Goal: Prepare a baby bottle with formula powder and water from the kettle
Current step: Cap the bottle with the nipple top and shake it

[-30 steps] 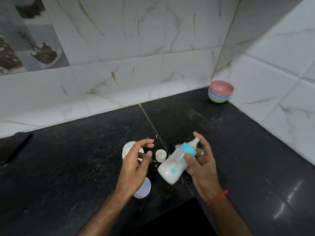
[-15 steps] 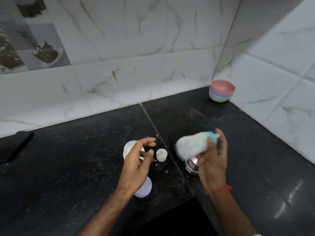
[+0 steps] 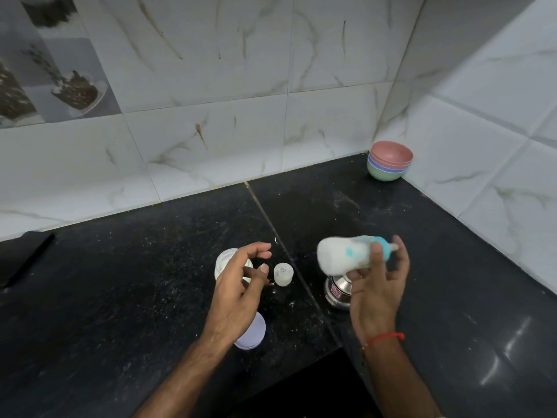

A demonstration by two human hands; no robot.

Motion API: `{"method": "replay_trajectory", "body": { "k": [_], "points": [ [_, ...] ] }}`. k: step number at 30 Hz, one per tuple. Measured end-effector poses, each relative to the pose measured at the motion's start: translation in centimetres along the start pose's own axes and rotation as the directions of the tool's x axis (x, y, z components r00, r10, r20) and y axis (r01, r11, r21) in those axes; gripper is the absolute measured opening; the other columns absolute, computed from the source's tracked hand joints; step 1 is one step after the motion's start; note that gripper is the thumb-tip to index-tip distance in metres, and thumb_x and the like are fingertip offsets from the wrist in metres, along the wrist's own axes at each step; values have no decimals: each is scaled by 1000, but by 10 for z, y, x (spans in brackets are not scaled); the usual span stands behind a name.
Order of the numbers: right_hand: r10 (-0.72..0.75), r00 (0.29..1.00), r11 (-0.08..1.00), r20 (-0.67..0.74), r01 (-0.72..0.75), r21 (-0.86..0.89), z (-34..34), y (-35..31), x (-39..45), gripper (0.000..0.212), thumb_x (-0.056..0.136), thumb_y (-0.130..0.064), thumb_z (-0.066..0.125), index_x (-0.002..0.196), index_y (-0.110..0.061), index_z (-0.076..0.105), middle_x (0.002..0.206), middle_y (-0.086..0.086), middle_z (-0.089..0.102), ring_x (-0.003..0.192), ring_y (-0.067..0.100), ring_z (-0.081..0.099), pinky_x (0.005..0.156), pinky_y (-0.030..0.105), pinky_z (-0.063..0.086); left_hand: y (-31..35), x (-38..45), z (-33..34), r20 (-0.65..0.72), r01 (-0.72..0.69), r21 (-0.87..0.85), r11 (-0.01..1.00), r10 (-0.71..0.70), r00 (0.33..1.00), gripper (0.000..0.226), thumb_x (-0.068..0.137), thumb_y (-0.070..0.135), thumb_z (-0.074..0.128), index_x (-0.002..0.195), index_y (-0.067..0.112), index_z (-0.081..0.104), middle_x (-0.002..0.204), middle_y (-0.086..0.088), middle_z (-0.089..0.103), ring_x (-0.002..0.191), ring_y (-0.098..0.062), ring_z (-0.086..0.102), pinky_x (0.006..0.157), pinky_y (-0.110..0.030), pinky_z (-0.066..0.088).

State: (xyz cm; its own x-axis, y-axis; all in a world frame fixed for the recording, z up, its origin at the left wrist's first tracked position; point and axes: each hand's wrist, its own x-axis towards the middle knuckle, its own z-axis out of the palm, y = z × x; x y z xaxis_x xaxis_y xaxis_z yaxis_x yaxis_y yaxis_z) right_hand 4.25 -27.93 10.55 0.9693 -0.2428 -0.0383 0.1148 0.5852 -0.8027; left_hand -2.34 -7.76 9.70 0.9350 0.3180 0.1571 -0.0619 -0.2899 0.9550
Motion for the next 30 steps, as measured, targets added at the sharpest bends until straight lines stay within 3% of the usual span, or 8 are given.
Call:
{"method": "replay_trajectory", "body": {
  "k": [2, 5, 10, 14, 18, 23, 27, 30],
  "points": [
    [3, 997, 995, 76, 5, -104, -2, 3, 0, 62, 91, -15, 68, 148, -27, 44, 107, 2, 72, 82, 11, 69, 61, 22, 58, -1, 0, 0, 6, 1, 4, 1000, -1, 1000, 33, 103, 8, 60, 125, 32, 66, 118, 14, 71, 83, -16, 71, 68, -15, 54],
    [93, 933, 947, 348, 25, -320, -3, 1, -10, 75, 78, -15, 83, 145, -26, 51, 115, 18, 75, 99, 26, 74, 84, 37, 63, -3, -1, 2, 23, -4, 14, 1000, 4, 1000, 34, 102, 9, 61, 125, 33, 66, 118, 16, 71, 82, -18, 70, 69, -16, 53],
    [35, 999, 995, -34, -32, 97, 0, -9, 13, 51, 98, -26, 64, 145, -24, 45, 122, 7, 65, 86, 12, 74, 61, 27, 60, -2, 0, 1, 11, -2, 0, 1000, 2, 1000, 34, 103, 8, 60, 125, 33, 66, 118, 14, 71, 82, -17, 72, 69, -16, 54],
    [116, 957, 969, 266, -51, -240, 0, -2, -10, 78, 76, -27, 83, 146, -27, 50, 115, 15, 75, 97, 21, 75, 79, 37, 64, -3, -1, 3, 22, -13, 13, 1000, 13, 1000, 35, 102, 8, 61, 125, 33, 66, 117, 16, 71, 82, -19, 70, 70, -15, 53],
    [43, 999, 999, 26, -43, -1, -1, -2, 4, 64, 81, -29, 73, 141, -27, 50, 101, -3, 75, 78, 12, 71, 60, 26, 59, -2, 1, 2, 14, -13, 8, 1000, 13, 1000, 33, 103, 9, 61, 126, 32, 66, 119, 14, 71, 82, -16, 71, 70, -17, 55],
    [96, 932, 962, 349, 3, -272, 1, 1, -12, 75, 77, -12, 77, 146, -25, 49, 116, 18, 75, 103, 25, 74, 87, 38, 62, -2, -1, 3, 31, -20, 11, 1000, 19, 999, 36, 102, 7, 61, 125, 34, 66, 117, 17, 71, 81, -20, 69, 70, -18, 54],
    [22, 997, 1000, 79, -22, -4, 3, -7, 4, 71, 80, -27, 76, 145, -25, 48, 104, 1, 77, 87, 16, 73, 64, 28, 61, -1, 0, 2, 16, -21, -4, 1000, 21, 1000, 34, 102, 7, 61, 126, 31, 66, 118, 13, 71, 82, -19, 71, 70, -14, 53],
    [34, 945, 951, 325, 69, -301, 1, -4, -3, 77, 79, -18, 86, 146, -27, 48, 111, 7, 77, 98, 23, 74, 80, 34, 63, -1, -2, 2, 23, -26, 0, 1000, 26, 999, 36, 102, 6, 61, 126, 33, 66, 117, 13, 71, 82, -21, 70, 69, -17, 52]
  ]
}}
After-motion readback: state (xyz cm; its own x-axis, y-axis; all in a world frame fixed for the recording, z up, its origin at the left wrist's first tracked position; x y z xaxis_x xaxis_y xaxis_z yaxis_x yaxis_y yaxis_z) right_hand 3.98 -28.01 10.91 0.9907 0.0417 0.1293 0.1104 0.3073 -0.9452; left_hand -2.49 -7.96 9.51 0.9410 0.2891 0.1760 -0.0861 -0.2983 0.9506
